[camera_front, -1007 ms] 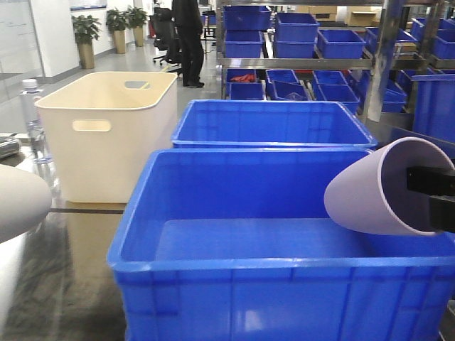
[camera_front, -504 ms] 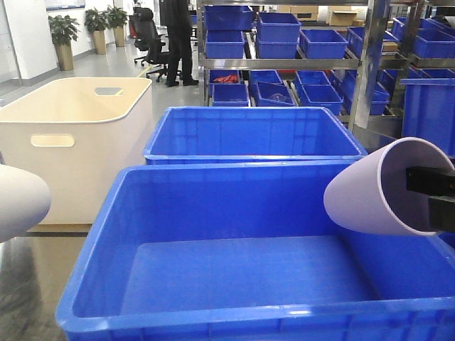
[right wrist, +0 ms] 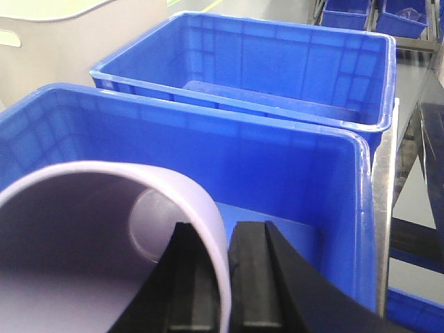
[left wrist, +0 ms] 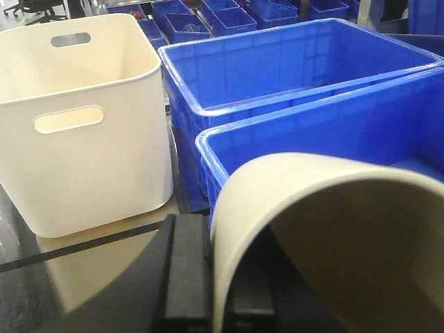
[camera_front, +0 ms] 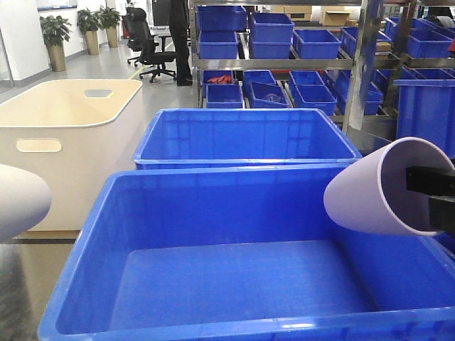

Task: Grab cup from conveyor and place in blue bin
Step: 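Hold both cups while the base drives to the blue bins, then move both held cups over the nearest blue bin and open grippers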

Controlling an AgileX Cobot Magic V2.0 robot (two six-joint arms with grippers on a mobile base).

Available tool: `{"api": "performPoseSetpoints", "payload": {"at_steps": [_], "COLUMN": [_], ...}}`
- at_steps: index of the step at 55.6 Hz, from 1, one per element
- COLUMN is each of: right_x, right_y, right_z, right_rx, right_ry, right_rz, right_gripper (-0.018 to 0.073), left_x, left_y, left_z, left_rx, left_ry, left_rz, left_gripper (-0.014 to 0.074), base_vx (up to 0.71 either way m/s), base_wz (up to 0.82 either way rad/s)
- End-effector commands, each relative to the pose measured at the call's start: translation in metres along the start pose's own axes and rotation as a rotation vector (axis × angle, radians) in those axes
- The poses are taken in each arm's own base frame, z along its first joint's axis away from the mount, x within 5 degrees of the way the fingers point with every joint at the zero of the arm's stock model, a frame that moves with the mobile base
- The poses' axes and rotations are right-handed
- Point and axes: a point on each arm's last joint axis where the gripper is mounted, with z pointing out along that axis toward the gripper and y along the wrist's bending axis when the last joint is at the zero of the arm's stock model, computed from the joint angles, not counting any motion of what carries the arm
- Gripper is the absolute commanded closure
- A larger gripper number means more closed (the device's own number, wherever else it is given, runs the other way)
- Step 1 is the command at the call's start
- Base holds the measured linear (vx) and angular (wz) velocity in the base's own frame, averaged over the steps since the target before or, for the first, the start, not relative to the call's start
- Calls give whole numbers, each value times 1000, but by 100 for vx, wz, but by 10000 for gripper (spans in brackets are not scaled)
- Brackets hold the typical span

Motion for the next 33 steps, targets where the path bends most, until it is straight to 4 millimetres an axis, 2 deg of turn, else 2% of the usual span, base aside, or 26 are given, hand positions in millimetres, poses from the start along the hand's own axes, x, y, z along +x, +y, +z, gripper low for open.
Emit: {"api": "performPoseSetpoints", "payload": {"at_steps": [1, 25, 33], "right_x": [-17, -17, -18], "right_y": [1, 1, 0], "right_z": [-10, -10, -9], "right_rx": [14, 14, 18], "right_ry": [-124, -126, -136], "right_rz": [0, 0, 0], "right_gripper": [568, 568, 568], "left_x": [-18, -21, -19], "left_y": [0, 1, 3], "left_z": [-7, -7, 7], "left_rx": [-11, -21, -19], "left_ry": [-142, -172, -138], "left_rz": [-17, -18, -22], "left_gripper": [596, 596, 596], "base_vx": [0, 0, 0], "base_wz": [0, 0, 0]}}
